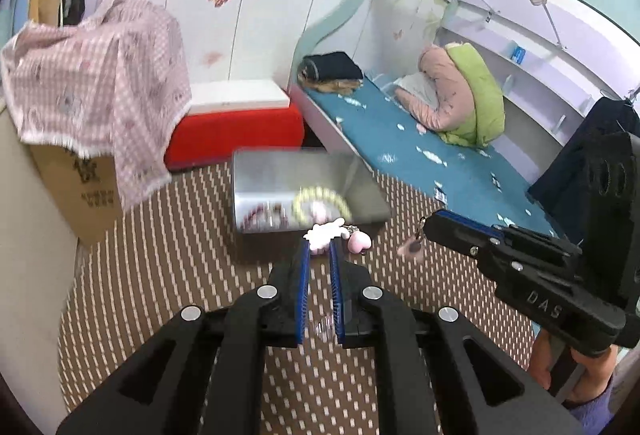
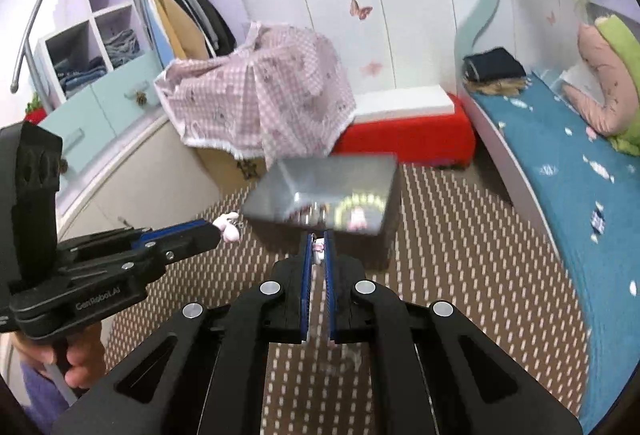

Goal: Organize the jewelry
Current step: 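Carry both charms into the tin box and open both tools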

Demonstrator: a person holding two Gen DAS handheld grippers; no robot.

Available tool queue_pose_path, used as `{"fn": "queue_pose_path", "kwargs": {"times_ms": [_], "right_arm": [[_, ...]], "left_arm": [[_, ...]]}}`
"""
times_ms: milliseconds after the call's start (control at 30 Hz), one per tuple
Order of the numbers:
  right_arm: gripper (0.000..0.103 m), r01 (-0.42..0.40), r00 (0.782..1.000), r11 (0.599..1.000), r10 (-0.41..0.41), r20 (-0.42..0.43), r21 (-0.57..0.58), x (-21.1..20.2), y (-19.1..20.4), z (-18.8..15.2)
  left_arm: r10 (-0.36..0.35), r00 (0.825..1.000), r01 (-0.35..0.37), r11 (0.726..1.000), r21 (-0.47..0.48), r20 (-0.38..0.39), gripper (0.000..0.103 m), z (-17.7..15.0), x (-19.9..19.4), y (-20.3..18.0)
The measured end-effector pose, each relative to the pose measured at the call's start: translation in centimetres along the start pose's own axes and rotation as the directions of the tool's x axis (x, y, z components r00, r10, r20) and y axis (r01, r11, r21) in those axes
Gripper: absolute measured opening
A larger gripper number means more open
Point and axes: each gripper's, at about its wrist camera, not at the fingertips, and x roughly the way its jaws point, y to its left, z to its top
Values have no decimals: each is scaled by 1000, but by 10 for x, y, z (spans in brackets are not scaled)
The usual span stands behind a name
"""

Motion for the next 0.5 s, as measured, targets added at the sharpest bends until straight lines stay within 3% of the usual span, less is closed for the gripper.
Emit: {"fn": "queue_pose_path", "kwargs": {"times_ms": [200, 500], "right_arm": [[7, -5, 1000, 1000, 5, 23, -3, 22, -1, 39], [7, 23, 998, 1000, -23, -56, -1, 78, -11, 47]], "left_arm": [[14, 999, -15, 1000, -24, -34, 9, 36, 31, 15], [31, 991, -38, 998, -53, -129, 10, 33, 78, 26]]}}
